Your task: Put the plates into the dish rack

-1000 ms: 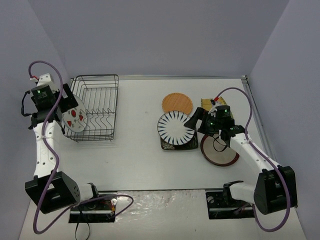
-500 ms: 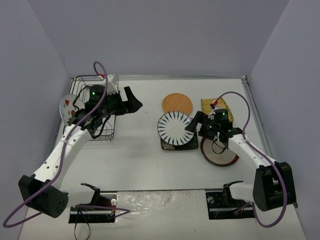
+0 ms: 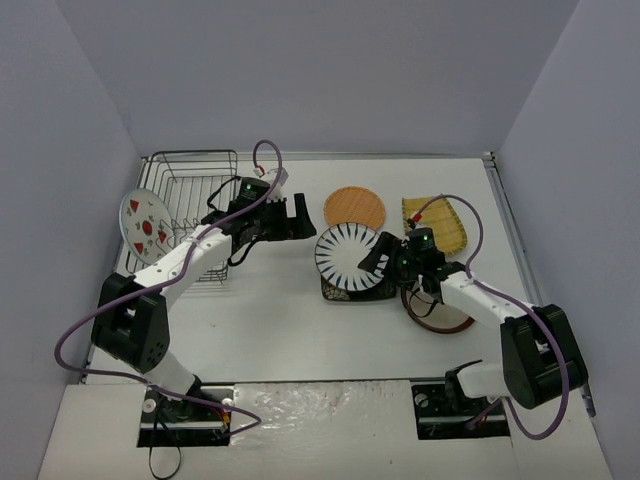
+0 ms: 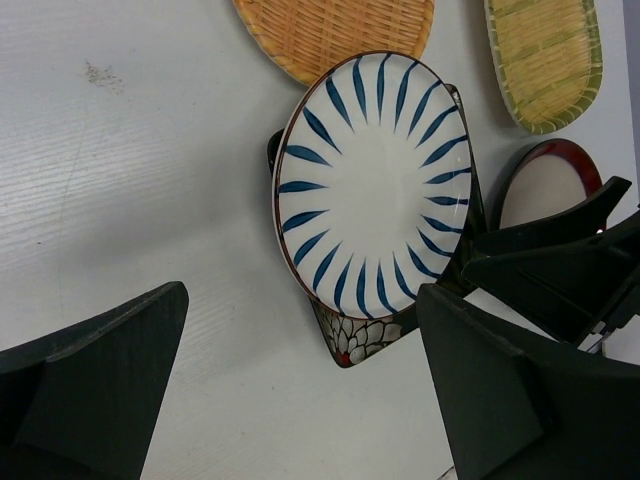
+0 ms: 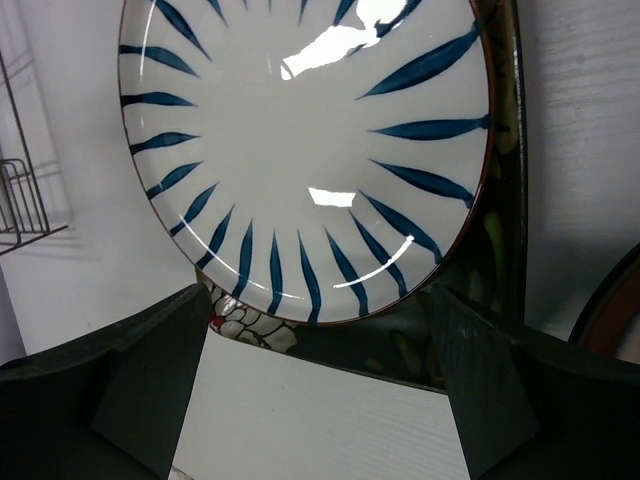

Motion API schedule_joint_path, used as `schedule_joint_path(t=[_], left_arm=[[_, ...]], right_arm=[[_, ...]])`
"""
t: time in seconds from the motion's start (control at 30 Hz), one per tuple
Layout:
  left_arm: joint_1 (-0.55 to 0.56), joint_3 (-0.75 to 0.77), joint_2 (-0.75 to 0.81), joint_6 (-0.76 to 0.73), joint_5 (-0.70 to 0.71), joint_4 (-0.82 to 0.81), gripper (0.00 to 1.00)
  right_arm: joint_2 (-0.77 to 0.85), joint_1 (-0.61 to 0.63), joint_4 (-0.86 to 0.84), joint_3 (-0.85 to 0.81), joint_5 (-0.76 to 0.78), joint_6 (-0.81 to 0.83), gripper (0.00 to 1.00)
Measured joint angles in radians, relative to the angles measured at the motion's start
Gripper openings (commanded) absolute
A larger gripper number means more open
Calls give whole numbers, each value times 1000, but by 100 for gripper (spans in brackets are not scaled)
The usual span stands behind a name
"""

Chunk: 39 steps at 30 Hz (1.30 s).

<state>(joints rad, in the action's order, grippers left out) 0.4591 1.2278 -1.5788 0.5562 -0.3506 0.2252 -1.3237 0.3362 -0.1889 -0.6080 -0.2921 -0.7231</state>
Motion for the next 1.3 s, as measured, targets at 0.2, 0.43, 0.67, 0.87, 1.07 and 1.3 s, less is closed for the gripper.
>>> schedule_joint_path(t=[0.2,0.43,0.67,0.87,1.07,1.3], left_arm=[[0,0,-15,-21,3,-16,97],[0,-10,-42,-34,7,-42,97],[0,-14,-95,-49,11,-49,97],[0,-14,-146,-51,9,-61,97],[0,-14,-204,-41,-13,-91,97],[0,-14,-263,8,-59,-122,92]], right_arm=[[-24,13,-5,1,81,-47,87],[-100,28,-56,-4,113,-62,87],[-158,33,-97,-35,112,-51,86],[-230,33,-154,-81,95,-2,86],[-285,31,-227,-105,55,42,84],[-321,31,-285,-113,-13,59,84]])
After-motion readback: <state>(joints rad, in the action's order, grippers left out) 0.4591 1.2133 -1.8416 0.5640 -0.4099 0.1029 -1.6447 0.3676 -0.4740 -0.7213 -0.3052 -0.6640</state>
